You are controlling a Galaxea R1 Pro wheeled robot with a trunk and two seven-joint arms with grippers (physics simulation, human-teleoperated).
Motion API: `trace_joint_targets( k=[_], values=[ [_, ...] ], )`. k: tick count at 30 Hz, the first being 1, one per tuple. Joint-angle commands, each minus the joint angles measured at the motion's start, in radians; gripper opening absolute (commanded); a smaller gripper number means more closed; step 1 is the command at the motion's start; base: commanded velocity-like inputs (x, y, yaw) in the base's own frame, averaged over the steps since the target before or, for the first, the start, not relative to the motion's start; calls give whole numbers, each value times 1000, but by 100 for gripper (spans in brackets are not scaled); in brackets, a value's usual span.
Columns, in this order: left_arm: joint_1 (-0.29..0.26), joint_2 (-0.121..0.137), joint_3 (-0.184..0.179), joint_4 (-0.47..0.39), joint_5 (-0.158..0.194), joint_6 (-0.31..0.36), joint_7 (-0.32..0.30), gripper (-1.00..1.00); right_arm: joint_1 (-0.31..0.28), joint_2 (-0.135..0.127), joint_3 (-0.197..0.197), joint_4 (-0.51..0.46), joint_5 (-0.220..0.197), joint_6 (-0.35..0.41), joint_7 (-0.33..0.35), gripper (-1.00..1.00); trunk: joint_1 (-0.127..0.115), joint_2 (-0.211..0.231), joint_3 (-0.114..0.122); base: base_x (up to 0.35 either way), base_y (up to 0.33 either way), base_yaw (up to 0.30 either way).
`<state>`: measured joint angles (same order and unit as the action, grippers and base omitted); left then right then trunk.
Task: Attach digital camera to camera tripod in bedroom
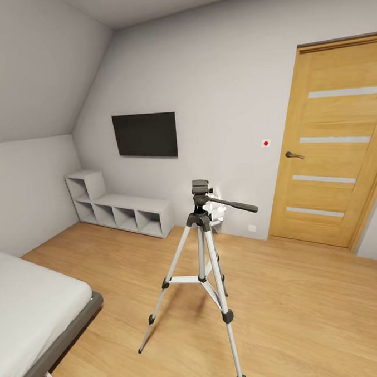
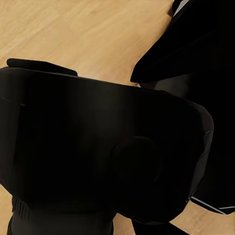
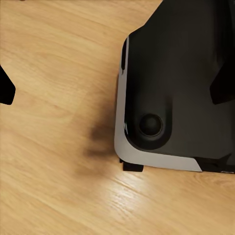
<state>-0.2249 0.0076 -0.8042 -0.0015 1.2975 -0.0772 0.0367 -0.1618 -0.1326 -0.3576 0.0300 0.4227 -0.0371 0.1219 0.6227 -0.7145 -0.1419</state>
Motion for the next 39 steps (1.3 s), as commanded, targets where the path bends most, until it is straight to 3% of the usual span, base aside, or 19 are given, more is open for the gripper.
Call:
trace_joint_targets(
  k=[1, 29, 39],
  values=[
    [-1, 0, -9, 0, 5, -2, 2, -100, -2, -1, -8, 3, 8, -5, 2, 100, 0, -1, -3, 0, 0, 0],
    [-1, 3, -7, 0, 7, -11, 2, -100, -2, 0, 2, 1, 22, -11, -1, 100, 0, -1, -46, 0, -1, 0],
    [-1, 4, -7, -1, 7, -13, 2, -100, -2, 0, 2, -1, 24, -12, -1, 100, 0, -1, -63, 0, -164, 0]
  ],
)
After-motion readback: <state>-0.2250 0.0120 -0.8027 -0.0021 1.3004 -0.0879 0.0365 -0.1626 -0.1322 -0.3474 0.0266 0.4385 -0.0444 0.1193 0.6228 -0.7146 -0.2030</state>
